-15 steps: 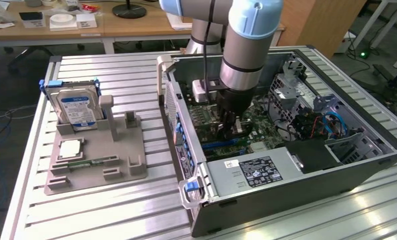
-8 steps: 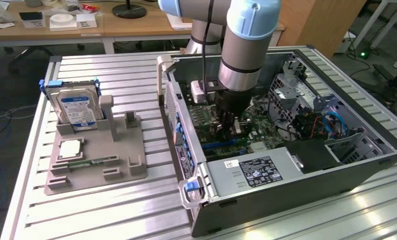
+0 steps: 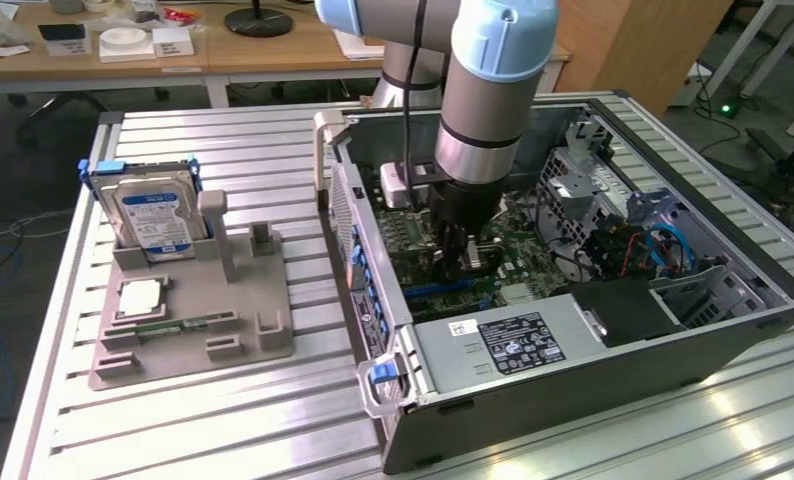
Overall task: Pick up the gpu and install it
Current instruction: 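Insert the gpu into the slot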
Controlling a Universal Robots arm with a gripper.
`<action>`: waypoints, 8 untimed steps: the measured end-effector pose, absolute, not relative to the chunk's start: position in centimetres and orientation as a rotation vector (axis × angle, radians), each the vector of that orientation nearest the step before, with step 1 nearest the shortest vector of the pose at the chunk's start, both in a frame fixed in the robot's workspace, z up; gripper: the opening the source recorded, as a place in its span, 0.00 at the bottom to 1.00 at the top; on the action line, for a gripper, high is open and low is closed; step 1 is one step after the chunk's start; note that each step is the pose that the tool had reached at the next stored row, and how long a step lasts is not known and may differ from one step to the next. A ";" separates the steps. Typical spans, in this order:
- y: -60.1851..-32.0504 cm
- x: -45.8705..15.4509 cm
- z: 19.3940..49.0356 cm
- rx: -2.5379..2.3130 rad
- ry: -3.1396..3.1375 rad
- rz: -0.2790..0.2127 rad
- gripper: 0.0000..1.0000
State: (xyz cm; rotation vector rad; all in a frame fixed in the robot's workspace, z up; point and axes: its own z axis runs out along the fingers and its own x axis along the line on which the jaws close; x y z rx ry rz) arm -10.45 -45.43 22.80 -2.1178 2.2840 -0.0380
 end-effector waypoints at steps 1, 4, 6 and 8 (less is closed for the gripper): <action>-45.4 -10.4 22.8 -2.118 2.284 -0.038 0.29; -45.4 -10.3 22.8 -2.117 2.284 -0.038 0.29; -45.4 -10.2 22.8 -2.118 2.284 -0.038 0.29; -45.4 -10.2 22.8 -2.118 2.284 -0.038 0.29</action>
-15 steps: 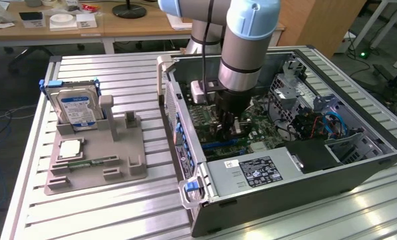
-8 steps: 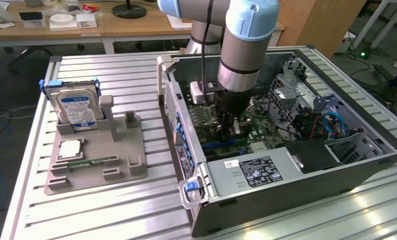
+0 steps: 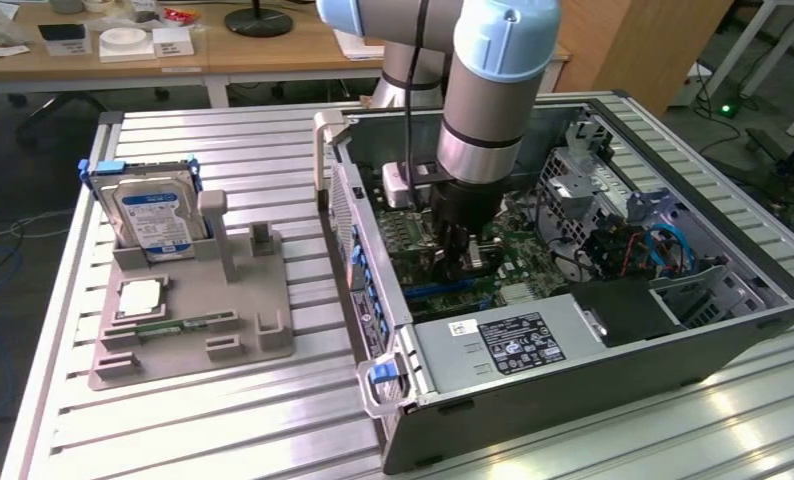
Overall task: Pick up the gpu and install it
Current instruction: 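Insert the gpu into the slot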
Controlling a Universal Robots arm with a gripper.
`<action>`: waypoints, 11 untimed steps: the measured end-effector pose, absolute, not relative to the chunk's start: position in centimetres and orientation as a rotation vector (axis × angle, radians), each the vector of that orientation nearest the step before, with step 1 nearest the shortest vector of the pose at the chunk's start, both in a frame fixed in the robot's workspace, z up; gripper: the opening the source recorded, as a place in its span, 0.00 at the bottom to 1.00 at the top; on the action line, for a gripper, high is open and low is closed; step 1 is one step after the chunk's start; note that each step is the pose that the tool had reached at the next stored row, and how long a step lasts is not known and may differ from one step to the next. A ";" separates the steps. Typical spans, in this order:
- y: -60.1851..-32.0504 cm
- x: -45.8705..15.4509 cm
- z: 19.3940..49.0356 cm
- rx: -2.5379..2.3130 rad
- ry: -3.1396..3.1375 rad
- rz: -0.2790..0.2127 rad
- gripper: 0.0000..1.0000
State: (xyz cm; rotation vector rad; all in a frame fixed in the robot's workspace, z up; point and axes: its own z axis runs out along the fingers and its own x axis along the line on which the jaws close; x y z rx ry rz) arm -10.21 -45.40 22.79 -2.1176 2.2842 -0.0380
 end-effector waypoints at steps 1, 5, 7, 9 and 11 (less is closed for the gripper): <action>-45.4 -10.2 22.8 -2.117 2.284 -0.038 0.29; -45.4 -10.2 22.8 -2.118 2.284 -0.038 0.29; -45.4 -10.2 22.8 -2.118 2.284 -0.038 0.29; -45.5 -10.2 22.8 -2.118 2.284 -0.038 0.29; -45.6 -10.2 22.8 -2.118 2.284 -0.038 0.29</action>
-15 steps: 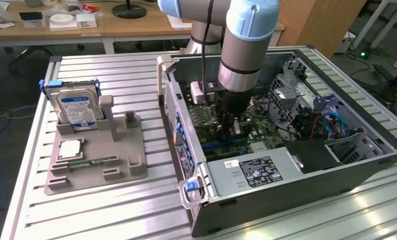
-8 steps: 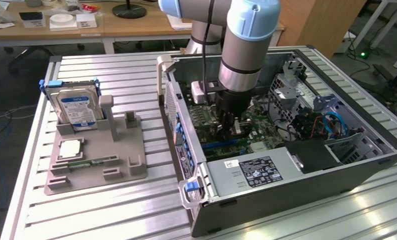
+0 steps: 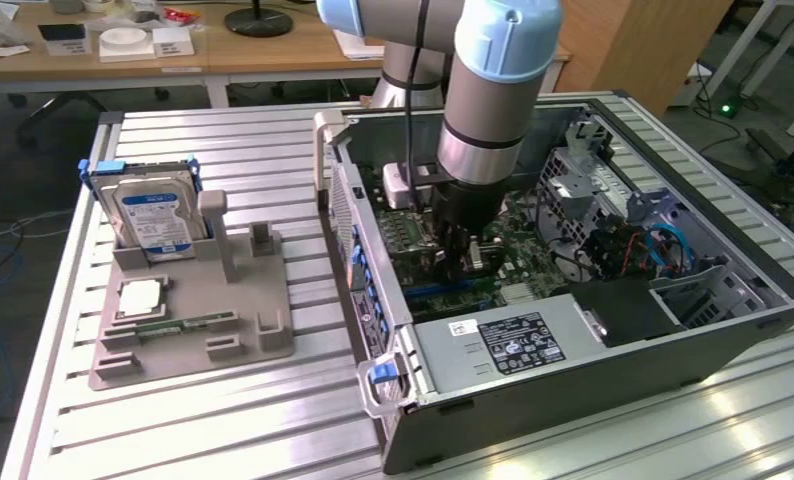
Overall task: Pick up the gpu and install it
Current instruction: 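Insert the gpu into the slot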
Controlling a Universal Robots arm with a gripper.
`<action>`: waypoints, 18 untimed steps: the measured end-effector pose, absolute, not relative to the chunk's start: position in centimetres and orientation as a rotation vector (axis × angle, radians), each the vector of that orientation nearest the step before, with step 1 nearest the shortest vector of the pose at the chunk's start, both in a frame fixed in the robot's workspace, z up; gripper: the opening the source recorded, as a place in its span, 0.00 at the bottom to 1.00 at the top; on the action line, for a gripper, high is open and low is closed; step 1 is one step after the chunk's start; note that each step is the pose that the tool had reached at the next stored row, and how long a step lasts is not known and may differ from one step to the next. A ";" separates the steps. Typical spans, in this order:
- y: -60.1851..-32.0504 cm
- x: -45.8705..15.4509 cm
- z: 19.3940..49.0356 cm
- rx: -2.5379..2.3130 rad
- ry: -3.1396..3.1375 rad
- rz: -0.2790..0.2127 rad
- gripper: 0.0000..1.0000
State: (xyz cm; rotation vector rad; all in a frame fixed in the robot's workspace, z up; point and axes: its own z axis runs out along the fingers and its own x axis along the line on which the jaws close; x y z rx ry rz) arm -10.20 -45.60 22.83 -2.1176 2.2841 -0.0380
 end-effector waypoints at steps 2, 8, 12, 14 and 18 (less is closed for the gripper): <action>-45.6 -10.2 22.8 -2.118 2.284 -0.038 0.29; -45.6 -10.5 22.8 -2.118 2.284 -0.038 0.29; -45.6 -10.7 22.8 -2.118 2.284 -0.038 0.29; -45.6 -10.8 22.8 -2.118 2.284 -0.038 0.29; -45.6 -10.6 22.7 -2.118 2.285 -0.038 0.29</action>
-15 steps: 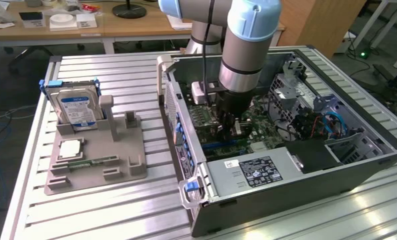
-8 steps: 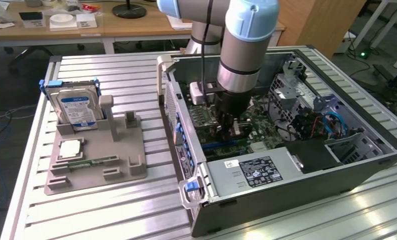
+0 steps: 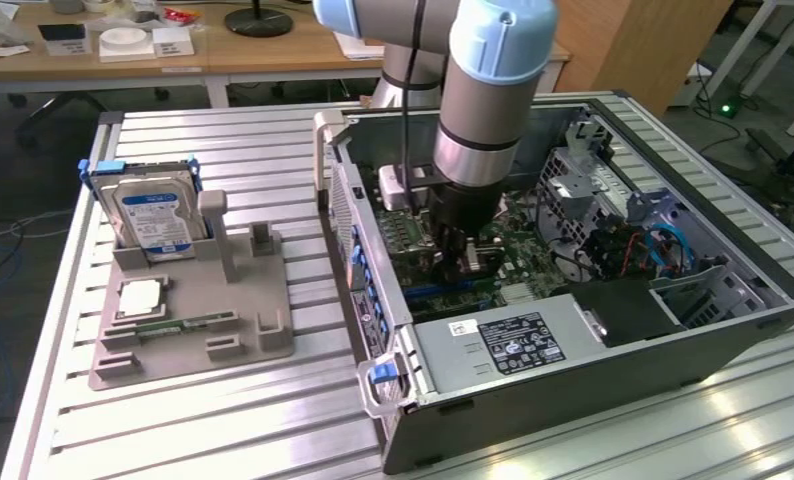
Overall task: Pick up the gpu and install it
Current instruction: 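Insert the gpu into the slot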
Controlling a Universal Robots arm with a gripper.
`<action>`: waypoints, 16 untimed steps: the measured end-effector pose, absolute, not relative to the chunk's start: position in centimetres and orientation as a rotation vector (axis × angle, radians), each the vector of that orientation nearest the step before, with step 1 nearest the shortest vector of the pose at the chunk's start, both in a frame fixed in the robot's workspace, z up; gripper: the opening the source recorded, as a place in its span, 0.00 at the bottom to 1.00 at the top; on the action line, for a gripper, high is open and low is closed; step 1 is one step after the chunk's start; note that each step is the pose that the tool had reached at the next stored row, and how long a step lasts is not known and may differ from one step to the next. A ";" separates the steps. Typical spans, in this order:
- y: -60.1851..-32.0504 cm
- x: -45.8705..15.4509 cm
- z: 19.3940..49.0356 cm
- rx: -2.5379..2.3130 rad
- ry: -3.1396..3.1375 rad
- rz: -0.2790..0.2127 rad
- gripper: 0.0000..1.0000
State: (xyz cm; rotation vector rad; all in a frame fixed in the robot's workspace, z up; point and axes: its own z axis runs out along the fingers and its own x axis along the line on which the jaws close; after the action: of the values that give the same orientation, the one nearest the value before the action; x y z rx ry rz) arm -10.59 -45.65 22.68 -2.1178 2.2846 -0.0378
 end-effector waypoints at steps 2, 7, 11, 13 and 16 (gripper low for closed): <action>-45.6 -10.4 22.6 -2.117 2.284 -0.038 0.29; -45.6 -10.0 22.6 -2.118 2.284 -0.038 0.29; -45.7 -10.0 22.6 -2.118 2.284 -0.038 0.29; -45.7 -10.0 22.6 -2.118 2.284 -0.038 0.29; -45.8 -10.0 22.6 -2.118 2.284 -0.038 0.29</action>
State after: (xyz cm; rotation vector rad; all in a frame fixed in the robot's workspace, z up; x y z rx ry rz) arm -10.00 -45.84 22.61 -2.1176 2.2840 -0.0380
